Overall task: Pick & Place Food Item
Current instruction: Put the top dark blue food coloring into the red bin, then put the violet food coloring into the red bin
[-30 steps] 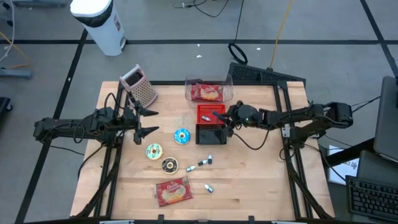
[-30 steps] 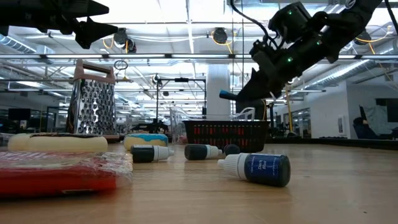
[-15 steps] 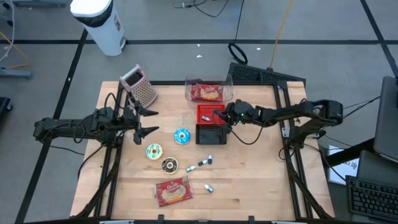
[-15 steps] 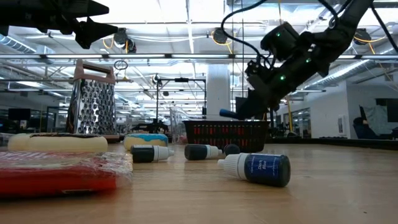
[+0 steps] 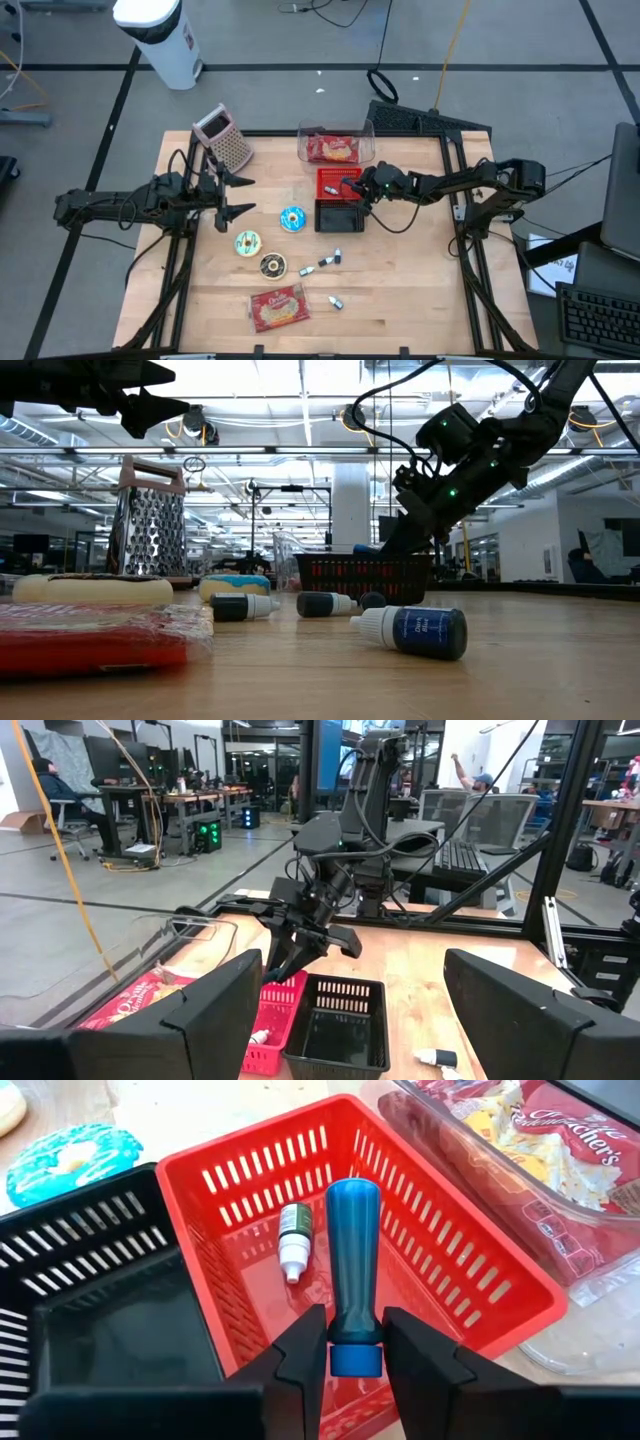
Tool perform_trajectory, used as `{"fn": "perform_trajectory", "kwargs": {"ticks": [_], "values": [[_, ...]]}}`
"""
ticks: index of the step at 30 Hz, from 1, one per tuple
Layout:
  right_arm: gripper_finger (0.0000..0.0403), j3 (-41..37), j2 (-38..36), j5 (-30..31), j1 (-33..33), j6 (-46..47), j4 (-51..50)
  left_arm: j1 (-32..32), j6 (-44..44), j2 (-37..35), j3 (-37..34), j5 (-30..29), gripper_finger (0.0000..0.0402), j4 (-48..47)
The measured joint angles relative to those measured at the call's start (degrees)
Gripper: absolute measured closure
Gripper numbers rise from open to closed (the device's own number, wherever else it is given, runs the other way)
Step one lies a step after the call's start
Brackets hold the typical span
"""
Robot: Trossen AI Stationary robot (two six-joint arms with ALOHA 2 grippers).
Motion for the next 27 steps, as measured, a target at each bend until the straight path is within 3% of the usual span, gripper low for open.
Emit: {"fn": "perform_trajectory", "kwargs": {"ticks": [15,27], "values": [[0.0246,0.0,0.0,0.0,0.2,-1.5,1.1,0.0,0.0,0.0,0.0,0.0,0.0091,0.0],[0.0244,0.1,-0.3,-6.5,6.7,-1.7,12.6,0.0,0.0,0.0,0.0,0.0,0.0092,0.0]]}}
